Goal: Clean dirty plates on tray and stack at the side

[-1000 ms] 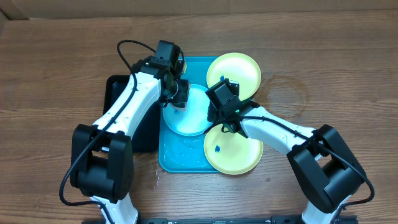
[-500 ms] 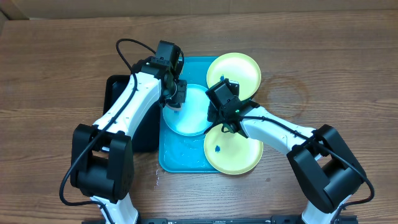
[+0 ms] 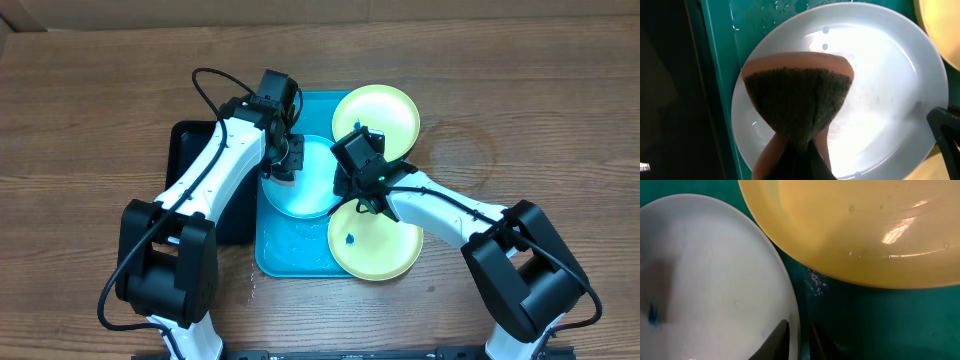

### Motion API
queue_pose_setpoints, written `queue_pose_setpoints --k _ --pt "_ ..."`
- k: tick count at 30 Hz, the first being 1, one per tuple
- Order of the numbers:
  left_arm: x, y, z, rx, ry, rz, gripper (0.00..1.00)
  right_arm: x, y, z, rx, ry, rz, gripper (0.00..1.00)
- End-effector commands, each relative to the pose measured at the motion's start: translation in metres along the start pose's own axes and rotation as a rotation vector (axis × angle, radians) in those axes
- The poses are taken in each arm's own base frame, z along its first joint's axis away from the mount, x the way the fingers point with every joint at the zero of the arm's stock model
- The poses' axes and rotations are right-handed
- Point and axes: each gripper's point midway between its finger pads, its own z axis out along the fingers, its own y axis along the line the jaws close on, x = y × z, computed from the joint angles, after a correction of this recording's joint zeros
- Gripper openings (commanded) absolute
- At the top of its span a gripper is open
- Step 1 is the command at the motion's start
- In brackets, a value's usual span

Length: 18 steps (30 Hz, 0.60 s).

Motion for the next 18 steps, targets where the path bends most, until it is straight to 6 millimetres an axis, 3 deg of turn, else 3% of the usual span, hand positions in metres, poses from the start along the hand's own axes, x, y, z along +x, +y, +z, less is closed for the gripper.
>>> queue_pose_setpoints --k 1,18 --pt "-0.0017 -0.001 -0.0025 -0.007 -0.008 -0.042 0.04 -0.0012 -0.0022 0.0029 0.008 -0.005 0.003 0.16" --pt "0.0049 0.0002 0.0014 -0.012 0.013 -0.1 0.04 0.0041 -0.0009 0.0075 -0.002 0.019 0.002 0.12"
